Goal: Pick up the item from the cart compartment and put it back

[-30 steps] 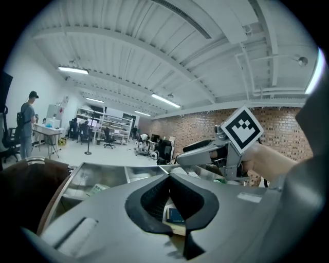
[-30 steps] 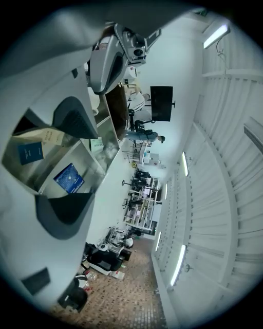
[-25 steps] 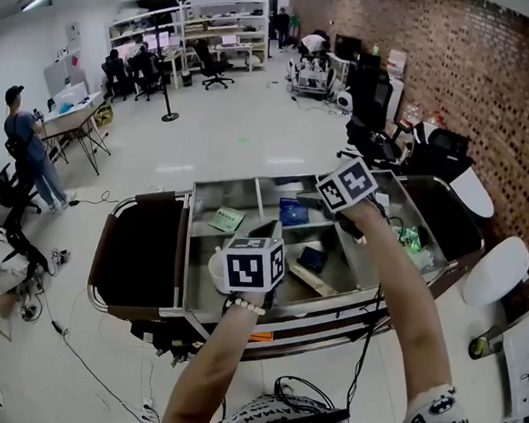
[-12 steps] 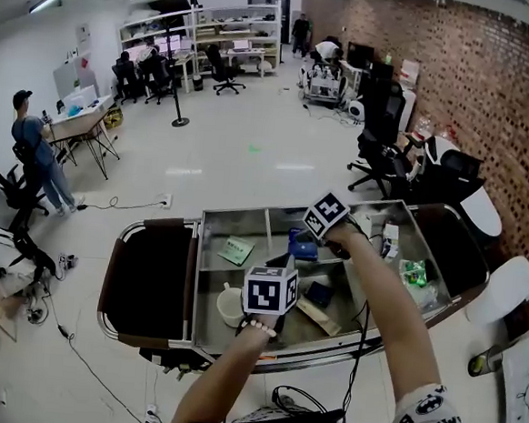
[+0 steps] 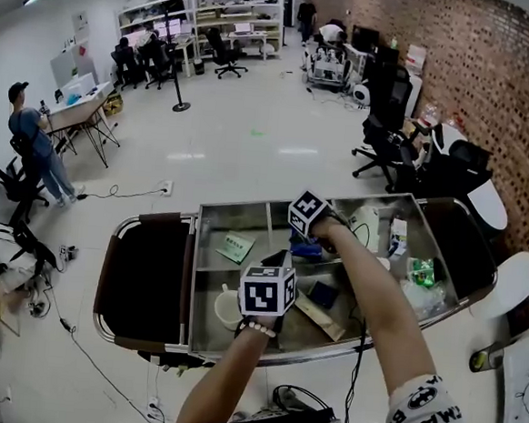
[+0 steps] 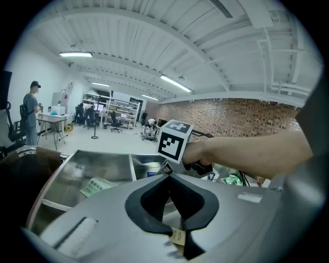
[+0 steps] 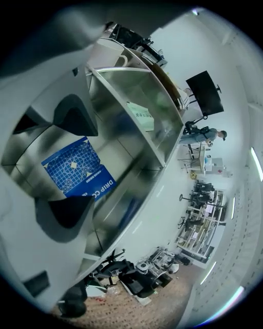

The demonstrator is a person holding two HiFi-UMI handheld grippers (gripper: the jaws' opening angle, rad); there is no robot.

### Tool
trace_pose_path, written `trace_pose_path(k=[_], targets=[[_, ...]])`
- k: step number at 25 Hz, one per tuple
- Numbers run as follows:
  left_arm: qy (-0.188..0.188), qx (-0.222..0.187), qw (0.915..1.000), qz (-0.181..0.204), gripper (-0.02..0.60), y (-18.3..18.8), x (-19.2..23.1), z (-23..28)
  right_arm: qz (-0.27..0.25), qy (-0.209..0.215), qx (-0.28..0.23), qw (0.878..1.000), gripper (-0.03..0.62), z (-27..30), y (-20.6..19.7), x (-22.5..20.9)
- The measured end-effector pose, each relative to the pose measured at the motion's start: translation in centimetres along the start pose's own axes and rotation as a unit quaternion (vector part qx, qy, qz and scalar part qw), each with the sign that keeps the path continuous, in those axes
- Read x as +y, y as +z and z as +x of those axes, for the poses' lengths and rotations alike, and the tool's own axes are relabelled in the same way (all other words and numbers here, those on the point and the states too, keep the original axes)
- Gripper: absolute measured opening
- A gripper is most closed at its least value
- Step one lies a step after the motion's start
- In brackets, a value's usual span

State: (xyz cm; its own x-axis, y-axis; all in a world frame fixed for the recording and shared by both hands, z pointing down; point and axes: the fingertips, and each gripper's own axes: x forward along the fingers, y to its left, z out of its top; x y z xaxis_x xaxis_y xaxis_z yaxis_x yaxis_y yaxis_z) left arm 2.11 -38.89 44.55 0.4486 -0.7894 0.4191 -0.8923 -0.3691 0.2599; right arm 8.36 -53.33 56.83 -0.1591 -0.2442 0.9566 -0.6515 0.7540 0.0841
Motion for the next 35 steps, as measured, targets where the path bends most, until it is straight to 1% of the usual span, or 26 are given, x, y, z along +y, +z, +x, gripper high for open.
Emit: trace_pose_path(k=[3,8,13,18,23,31,33,35], targets=[[0.003,-0.003,0.9999,-0.010,0.000,0.3,0.7,-0.1,-0.005,0.009,0.021,1.000,0.377,1.4,-0.4,0.3],[0.004,-0.009,0.9999,-0.013,0.000,0.4,1.2,-0.4,-0.050,0.006,0.067,0.996,0.374,2.5,-1.0,0.0],[0.008,-0.008,0.9998,-0.016,0.000,0.1,1.8,-0.7,-0.066,0.011,0.108,0.992,0.377,3.7,-2.3,0.2],[0.009,-0.010,0.9998,-0.014,0.000,-0.1,1.9,-1.0,-0.072,0.020,0.112,0.991,0.370,4.2,-2.5,0.3],[0.011,-0.011,0.9997,-0.018,0.000,-0.2,2.1,-0.9,-0.082,0.024,0.104,0.991,0.334,4.1,-2.5,0.6],[0.005,-0.012,0.9997,-0.021,0.000,-0.7,1.7,-1.4,-0.098,0.026,0.112,0.988,0.291,3.7,-2.8,1.8],[0.006,-0.011,0.9997,-0.019,0.000,-0.9,1.7,-1.5,-0.104,0.025,0.113,0.988,0.304,3.6,-2.9,1.8],[0.007,-0.010,0.9998,-0.018,0.000,-1.2,1.7,-1.5,-0.112,0.015,0.108,0.988,0.361,3.7,-2.9,1.4]])
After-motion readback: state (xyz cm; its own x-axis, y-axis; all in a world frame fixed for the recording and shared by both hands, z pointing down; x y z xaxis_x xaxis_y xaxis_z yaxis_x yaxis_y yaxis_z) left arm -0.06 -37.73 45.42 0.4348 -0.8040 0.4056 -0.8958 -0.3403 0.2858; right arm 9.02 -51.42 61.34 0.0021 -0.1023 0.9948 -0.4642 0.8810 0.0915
